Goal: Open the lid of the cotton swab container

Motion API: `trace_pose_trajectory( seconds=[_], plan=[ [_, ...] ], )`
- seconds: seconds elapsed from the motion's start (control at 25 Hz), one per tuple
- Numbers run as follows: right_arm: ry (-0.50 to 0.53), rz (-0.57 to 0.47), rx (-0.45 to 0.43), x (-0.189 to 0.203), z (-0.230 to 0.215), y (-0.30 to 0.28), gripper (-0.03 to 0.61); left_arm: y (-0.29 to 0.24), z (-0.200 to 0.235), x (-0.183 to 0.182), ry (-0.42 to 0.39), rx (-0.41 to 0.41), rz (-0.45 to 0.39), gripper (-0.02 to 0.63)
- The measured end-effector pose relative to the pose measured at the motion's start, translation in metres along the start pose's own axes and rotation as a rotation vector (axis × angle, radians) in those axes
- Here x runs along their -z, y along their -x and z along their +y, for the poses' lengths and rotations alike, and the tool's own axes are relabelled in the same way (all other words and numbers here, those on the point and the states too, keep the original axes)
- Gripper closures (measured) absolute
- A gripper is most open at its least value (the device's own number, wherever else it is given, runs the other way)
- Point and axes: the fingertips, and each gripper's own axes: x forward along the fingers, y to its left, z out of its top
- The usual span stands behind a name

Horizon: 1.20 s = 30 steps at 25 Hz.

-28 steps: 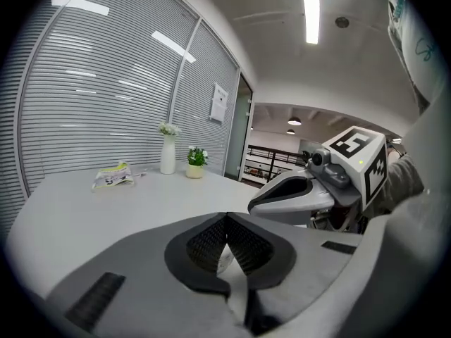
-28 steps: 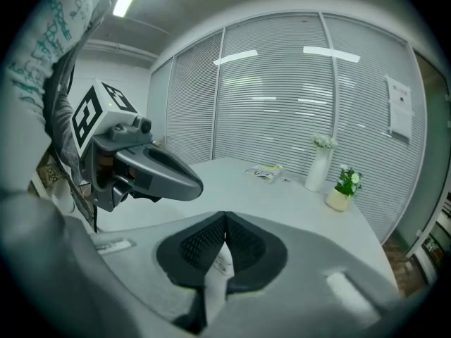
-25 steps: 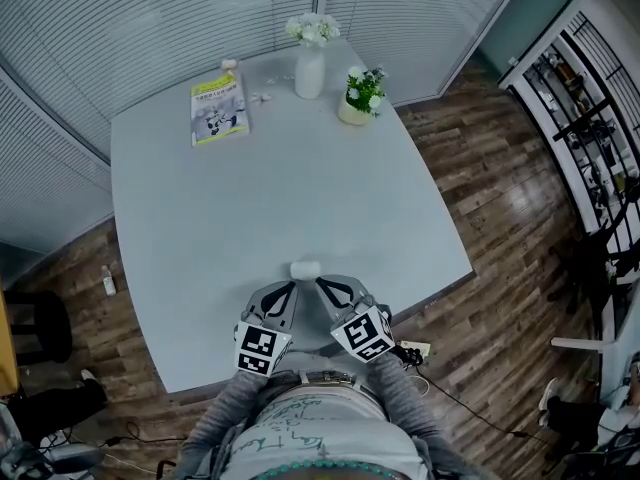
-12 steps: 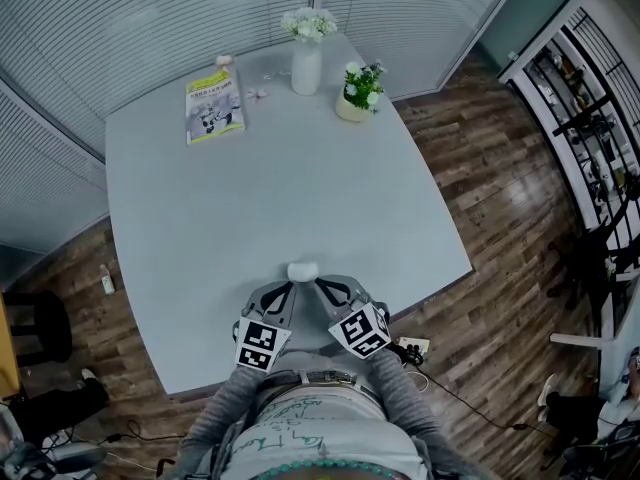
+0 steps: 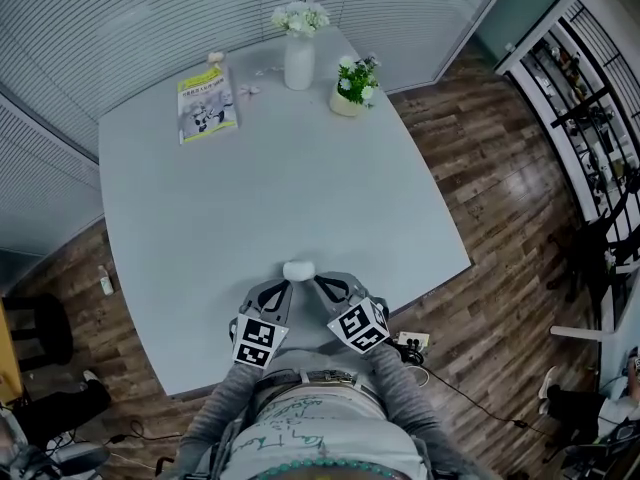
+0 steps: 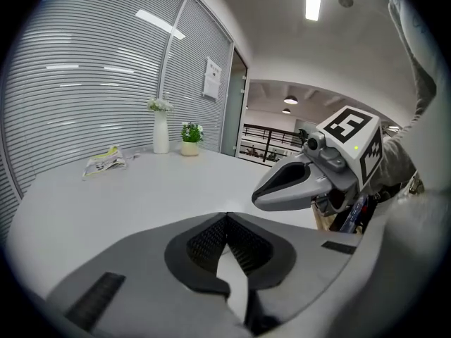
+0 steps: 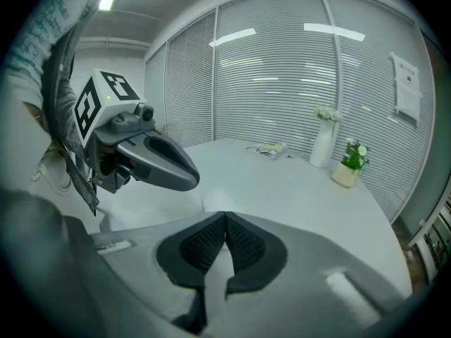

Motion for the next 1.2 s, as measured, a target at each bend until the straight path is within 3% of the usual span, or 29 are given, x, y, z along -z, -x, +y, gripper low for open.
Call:
trace_pose_trajectory(
  seconds=[0.2,0.48,0.68,1.2],
  plan=[
    [-0.009,0.035,-0.018,0.01,-0.006,-0.005,0.567,-0.002,0.005,0.0,0.004,-0.006,0.0,0.615],
    [0.019,0.069,-0.085,0.018,-0.002,-0.02,0.377,0.001,0.015,0.001,0.027,-0.028,-0.001,0.615],
    [0.057,0.094,-0.129,0.019,0.002,-0.036,0.314,0.0,0.02,-0.001,0.035,-0.039,-0.003,0.615],
    [0.149,0.148,-0.238,0.026,0.011,-0.068,0.298,0.006,0.034,0.001,0.076,-0.079,-0.017,0.615]
  ],
)
